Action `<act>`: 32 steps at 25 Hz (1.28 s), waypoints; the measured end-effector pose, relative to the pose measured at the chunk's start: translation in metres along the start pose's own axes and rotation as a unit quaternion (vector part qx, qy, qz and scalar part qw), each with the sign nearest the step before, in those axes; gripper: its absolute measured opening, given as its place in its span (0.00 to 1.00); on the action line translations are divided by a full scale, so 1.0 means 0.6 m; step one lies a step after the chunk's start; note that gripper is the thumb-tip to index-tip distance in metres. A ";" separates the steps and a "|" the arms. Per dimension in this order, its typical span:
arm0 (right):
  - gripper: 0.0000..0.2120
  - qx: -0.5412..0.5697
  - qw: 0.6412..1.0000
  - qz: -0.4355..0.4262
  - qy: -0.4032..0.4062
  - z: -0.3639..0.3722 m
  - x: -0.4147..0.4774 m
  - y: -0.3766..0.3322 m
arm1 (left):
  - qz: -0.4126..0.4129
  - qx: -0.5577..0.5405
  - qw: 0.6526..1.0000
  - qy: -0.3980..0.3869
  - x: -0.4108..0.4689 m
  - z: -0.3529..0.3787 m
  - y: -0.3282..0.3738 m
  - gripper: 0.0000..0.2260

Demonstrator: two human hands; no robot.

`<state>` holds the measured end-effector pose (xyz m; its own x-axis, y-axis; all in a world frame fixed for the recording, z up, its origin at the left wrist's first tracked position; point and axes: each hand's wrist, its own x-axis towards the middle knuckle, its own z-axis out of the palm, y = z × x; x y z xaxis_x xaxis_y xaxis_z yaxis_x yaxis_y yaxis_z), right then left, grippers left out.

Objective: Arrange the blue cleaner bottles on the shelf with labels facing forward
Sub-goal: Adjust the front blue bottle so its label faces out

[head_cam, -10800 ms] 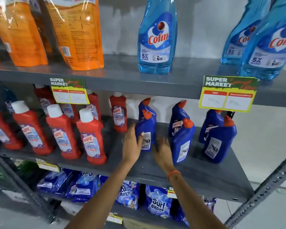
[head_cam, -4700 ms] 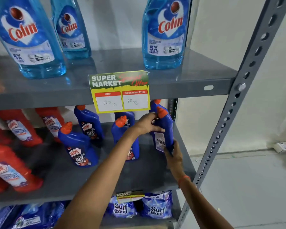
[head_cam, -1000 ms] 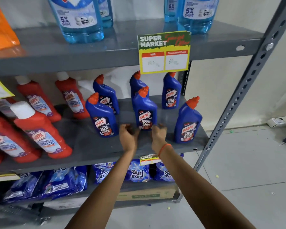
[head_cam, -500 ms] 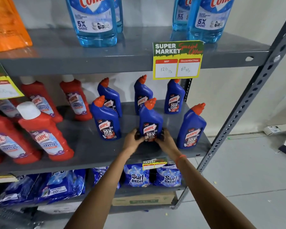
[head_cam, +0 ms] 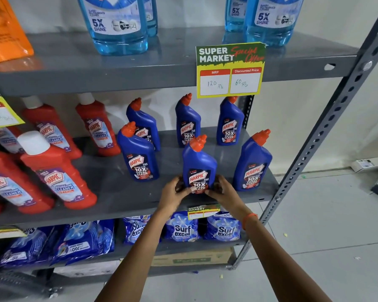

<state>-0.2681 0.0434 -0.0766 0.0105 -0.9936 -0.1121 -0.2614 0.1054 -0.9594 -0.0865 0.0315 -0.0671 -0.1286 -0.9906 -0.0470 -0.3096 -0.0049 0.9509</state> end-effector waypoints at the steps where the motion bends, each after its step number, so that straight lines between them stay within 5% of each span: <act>1: 0.21 -0.002 1.000 0.001 -0.002 0.000 0.000 0.001 | 0.001 -0.004 1.000 0.001 -0.001 0.000 0.000 0.19; 7: 0.24 0.010 1.000 0.005 0.002 0.004 -0.004 -0.007 | -0.007 -0.011 1.000 0.000 -0.007 0.002 0.007 0.23; 11: 0.19 0.109 0.955 -0.136 0.242 0.057 -0.059 -0.053 | 0.000 -0.068 0.997 -0.022 -0.021 0.004 0.020 0.32; 14: 0.16 0.088 0.917 -0.257 0.291 0.101 -0.079 -0.126 | 0.067 -0.108 0.987 0.101 -0.042 -0.010 0.045 0.23; 17: 0.15 0.051 0.896 -0.346 0.274 0.144 -0.065 -0.197 | 0.156 -0.157 0.948 0.229 -0.045 -0.053 0.057 0.16; 20: 0.15 0.028 0.886 -0.399 0.235 0.199 -0.043 -0.214 | 0.155 -0.156 0.916 0.334 -0.037 -0.113 0.043 0.16; 24: 0.21 -0.023 0.943 -0.290 0.161 0.269 0.014 -0.160 | 0.018 0.032 0.957 0.286 0.005 -0.184 -0.023 0.37; 28: 0.26 -0.069 0.994 -0.081 0.033 0.282 0.089 -0.117 | -0.024 -0.070 0.991 0.111 0.056 -0.226 -0.063 0.26; 32: 0.23 -0.076 0.995 -0.061 0.010 0.269 0.097 -0.088 | -0.009 -0.062 0.995 0.076 0.056 -0.233 -0.083 0.20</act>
<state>-0.0978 -0.0139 -0.0744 0.0330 -0.9994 0.0085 -0.4024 -0.0211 -0.9152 0.0561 -0.0205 -0.0731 0.0236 -0.9994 -0.0263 -0.1913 -0.0303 0.9811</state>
